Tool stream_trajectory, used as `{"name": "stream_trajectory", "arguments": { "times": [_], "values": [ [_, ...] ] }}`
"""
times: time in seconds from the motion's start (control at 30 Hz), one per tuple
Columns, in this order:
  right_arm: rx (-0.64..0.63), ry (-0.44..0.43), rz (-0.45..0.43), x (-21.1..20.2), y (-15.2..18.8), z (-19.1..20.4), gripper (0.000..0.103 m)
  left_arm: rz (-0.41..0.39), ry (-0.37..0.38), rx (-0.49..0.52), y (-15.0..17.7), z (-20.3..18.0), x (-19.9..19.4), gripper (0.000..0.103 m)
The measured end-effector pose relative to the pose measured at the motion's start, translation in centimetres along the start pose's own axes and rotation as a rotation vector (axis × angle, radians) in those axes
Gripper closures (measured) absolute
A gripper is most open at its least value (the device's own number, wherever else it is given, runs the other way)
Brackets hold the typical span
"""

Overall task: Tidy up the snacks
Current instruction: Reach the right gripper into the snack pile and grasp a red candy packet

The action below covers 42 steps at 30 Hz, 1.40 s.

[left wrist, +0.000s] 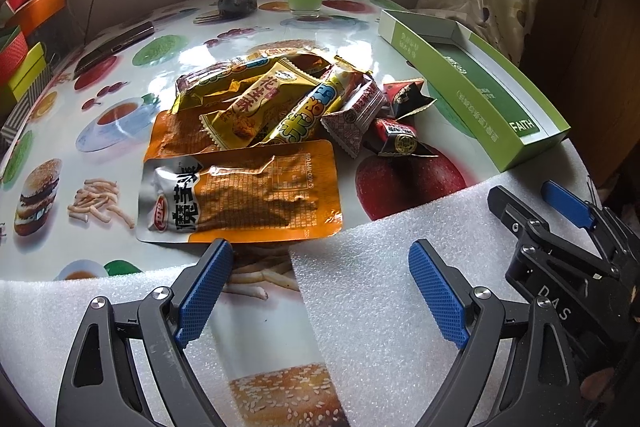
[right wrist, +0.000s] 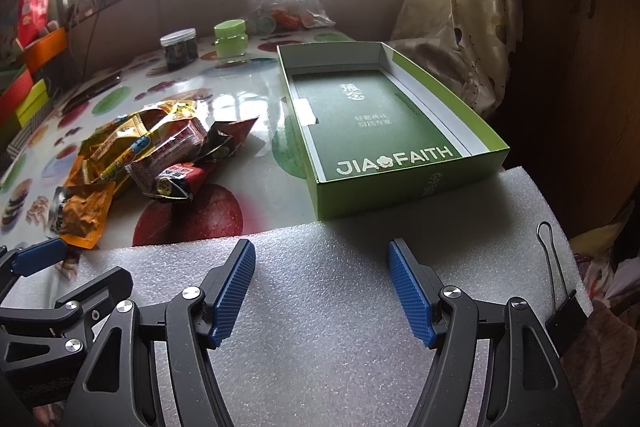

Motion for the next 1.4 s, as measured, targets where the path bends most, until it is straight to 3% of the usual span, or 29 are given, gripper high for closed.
{"name": "stream_trajectory", "arguments": {
  "times": [0.3, 0.47, 0.73, 1.0, 1.2, 1.4],
  "values": [
    [0.007, -0.077, -0.051, -2.8, -2.5, 0.8, 0.035, -0.067, 0.057, -0.072, -1.1, 2.7, -3.3, 0.013],
    [-0.014, -0.119, -0.044, -3.0, -4.0, 2.5, 0.035, -0.087, 0.043, -0.128, -1.5, 5.5, -4.5, 0.013],
    [-0.063, -0.183, 0.008, -0.8, -5.3, 5.5, 0.035, -0.024, 0.044, -0.236, -0.2, 10.1, -3.2, 0.013],
    [-0.079, -0.213, 0.063, 1.6, -5.7, 6.5, 0.036, 0.053, 0.087, -0.311, 0.5, 10.6, -1.7, 0.013],
    [-0.075, -0.235, 0.088, 2.8, -6.1, 7.0, 0.043, 0.074, 0.091, -0.302, -0.1, 9.7, -0.9, 0.013],
    [-0.085, -0.249, 0.106, 3.5, -6.0, 7.3, 0.062, 0.077, 0.084, -0.287, -0.9, 9.5, -0.4, 0.013]
  ]
}}
Point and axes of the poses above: each gripper's, at about its wrist camera, not at the fingertips, and x roughly the way its jaws point, z to its left, y to its underside, the point moved 7 cm from there along x, roughly the way its jaws point, and after that the axes turned 7 degrees about z, right-handed, at the moved point
